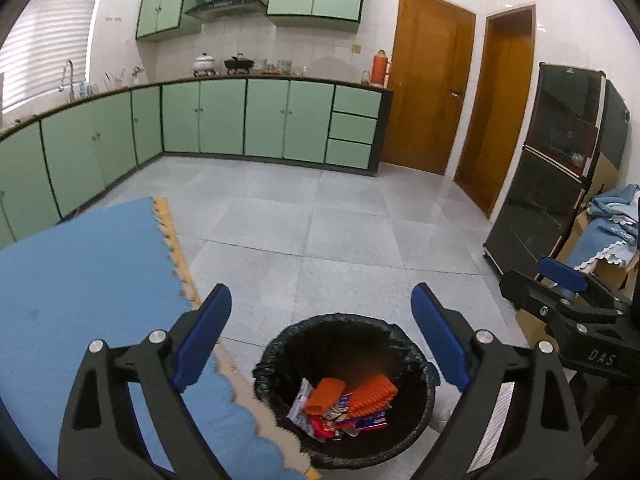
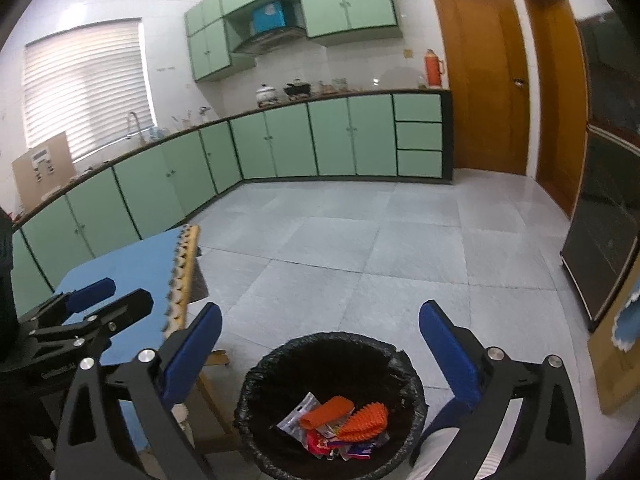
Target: Collect trash
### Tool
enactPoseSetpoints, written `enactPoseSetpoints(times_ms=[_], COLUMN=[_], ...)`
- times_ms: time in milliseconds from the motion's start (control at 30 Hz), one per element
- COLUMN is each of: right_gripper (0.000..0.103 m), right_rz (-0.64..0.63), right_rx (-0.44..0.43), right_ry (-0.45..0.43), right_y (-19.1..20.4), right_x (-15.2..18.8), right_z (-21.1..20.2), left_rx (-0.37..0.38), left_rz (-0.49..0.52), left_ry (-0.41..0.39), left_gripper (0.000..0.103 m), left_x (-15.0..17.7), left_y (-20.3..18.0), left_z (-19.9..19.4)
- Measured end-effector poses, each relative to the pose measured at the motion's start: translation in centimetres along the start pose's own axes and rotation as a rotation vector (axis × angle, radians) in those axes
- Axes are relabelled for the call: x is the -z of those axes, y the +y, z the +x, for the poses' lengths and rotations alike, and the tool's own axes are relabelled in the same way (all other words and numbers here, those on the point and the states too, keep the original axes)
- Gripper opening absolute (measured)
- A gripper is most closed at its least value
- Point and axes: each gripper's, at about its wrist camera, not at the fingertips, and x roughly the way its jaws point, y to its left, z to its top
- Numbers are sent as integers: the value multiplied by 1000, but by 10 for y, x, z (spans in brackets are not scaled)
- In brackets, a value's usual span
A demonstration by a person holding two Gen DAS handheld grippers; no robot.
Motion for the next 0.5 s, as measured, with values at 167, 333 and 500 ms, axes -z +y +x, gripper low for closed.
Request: enactPoseSetpoints(times_ms=[167,333,500], right_gripper=[97,97,97], right_rz=[-2,-3,-24], right_rx=[-45,-87,-122], right_ry=[-18,-16,-25], right_y=[11,18,29], right_x=[-9,-12,-13], right_z=[-22,-41,-59], left_rx=[-33,-45,-55], left_rz=[10,13,17], left_ry=[-37,-73,-103], left_gripper=[90,91,92], left_x=[-8,-12,-11], left_y=[6,9,7], left_z=[-33,-62,-89])
